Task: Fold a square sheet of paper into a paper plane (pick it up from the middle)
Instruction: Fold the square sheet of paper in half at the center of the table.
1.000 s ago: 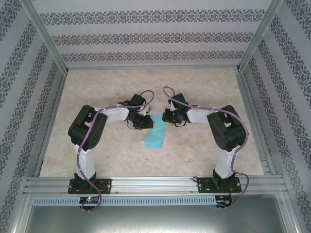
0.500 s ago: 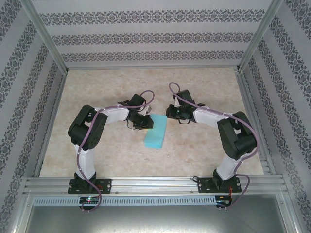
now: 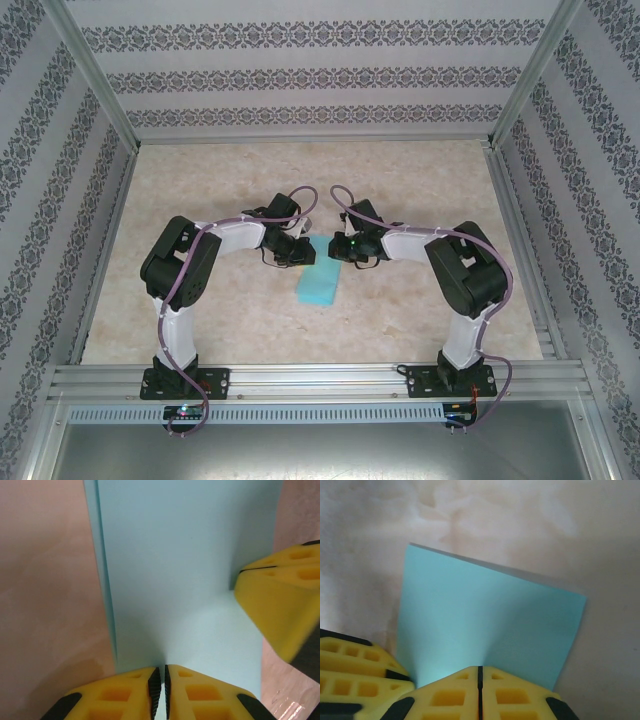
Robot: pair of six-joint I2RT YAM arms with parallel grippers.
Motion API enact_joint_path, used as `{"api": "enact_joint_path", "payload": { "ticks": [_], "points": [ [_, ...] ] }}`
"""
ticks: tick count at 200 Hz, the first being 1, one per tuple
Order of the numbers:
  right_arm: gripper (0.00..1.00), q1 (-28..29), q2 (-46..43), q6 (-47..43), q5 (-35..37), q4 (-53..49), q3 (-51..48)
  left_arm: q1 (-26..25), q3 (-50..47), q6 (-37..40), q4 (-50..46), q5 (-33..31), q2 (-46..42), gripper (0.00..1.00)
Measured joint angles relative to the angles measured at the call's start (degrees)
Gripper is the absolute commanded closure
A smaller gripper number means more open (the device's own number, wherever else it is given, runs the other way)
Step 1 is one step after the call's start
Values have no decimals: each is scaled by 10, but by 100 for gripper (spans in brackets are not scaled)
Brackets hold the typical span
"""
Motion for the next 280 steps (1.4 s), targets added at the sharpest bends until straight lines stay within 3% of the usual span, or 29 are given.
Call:
{"api": "enact_joint_path", "payload": {
  "ticks": [101, 183, 280],
  "points": [
    [91, -7, -57, -40, 28, -60, -30, 0, 0, 2, 0, 1, 0, 81],
    [91, 75, -80, 21, -18, -14, -54, 0, 0, 4, 0, 1, 0, 80],
    [91, 78, -83, 22, -22, -14, -98, 0, 0, 8, 0, 1, 0, 81]
  ]
}}
